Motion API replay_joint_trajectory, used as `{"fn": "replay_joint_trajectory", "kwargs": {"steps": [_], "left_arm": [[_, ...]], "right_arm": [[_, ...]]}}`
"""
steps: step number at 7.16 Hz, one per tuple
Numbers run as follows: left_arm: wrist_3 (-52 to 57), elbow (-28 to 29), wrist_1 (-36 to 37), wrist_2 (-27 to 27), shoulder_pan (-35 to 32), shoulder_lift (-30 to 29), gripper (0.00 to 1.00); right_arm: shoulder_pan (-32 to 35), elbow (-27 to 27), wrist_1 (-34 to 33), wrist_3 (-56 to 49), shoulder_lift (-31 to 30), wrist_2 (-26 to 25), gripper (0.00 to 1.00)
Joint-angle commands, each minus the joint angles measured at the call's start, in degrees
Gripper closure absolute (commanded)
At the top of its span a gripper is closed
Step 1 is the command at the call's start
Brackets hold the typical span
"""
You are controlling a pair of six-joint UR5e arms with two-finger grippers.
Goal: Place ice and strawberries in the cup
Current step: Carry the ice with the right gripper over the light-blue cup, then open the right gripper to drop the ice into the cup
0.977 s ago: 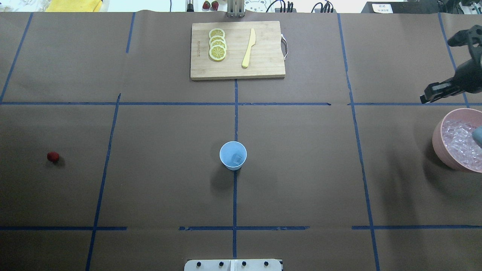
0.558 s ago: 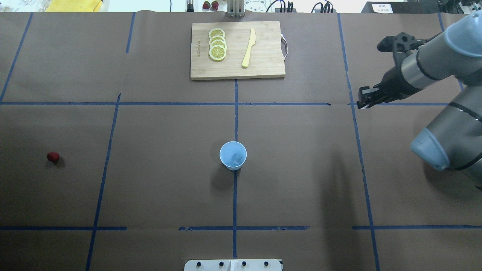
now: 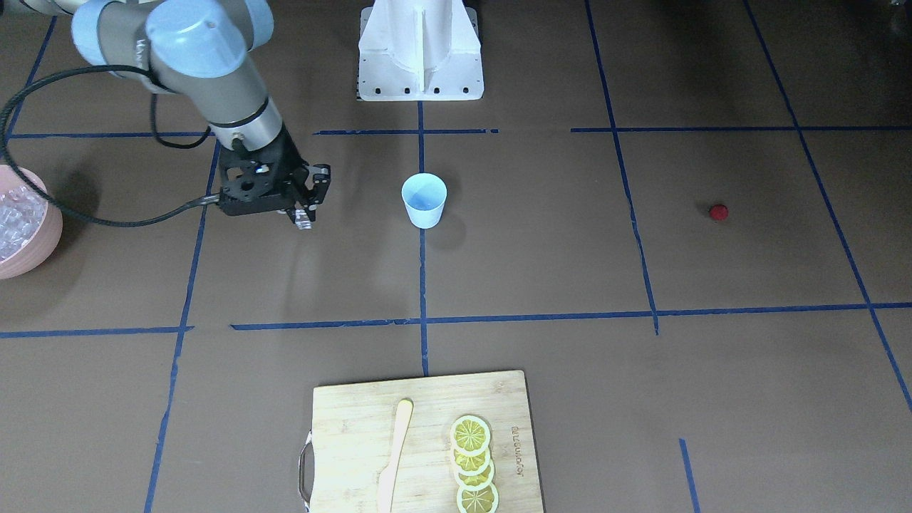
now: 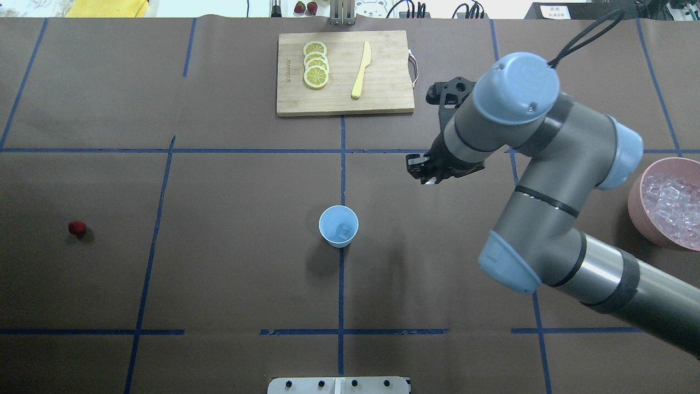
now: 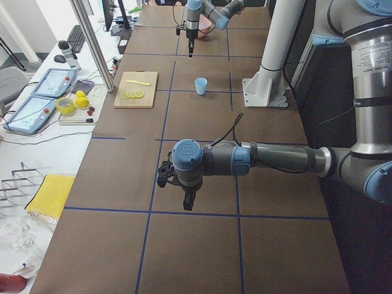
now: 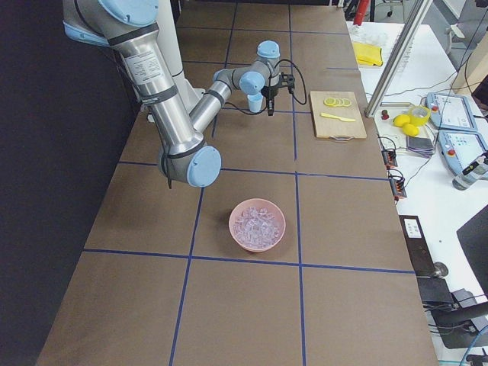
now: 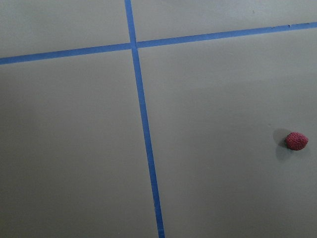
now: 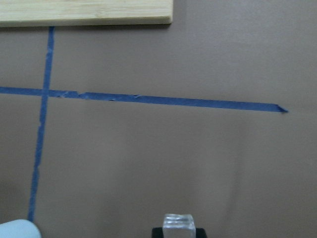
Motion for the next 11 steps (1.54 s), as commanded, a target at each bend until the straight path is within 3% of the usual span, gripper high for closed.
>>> {"fn": "replay_joint_trajectory", "kwargs": {"steps": [1, 3, 6, 8, 9, 10, 11], "left_arm": [[0.0, 0.2, 0.0, 0.0, 0.0, 0.0, 0.0], [0.0, 0.2, 0.0, 0.0, 0.0, 0.0, 0.0], [0.0, 0.2, 0.0, 0.0, 0.0, 0.0, 0.0], [0.0, 0.2, 0.0, 0.0, 0.0, 0.0, 0.0], [0.0, 0.2, 0.0, 0.0, 0.0, 0.0, 0.0], [0.0, 0.2, 0.0, 0.0, 0.0, 0.0, 0.0], [0.0, 0.2, 0.0, 0.0, 0.0, 0.0, 0.0]], "right_arm": [[-7.1, -0.9, -2.7, 6.1, 5.5, -6.8, 0.98], [-10.5, -1.0, -10.7, 7.6, 10.8, -9.8, 0.98], [-12.0, -8.6, -10.9, 9.6, 16.5, -12.5, 0.97], [-12.0, -8.8, -10.6, 9.6, 16.6, -12.5, 0.9], [-12.0, -9.0, -10.5, 9.6, 16.7, -12.5, 0.31], [-12.0, -8.8, -10.5, 9.5, 16.7, -12.5, 0.02], [-12.0, -8.9, -10.5, 9.5, 16.7, -12.4, 0.01]]}}
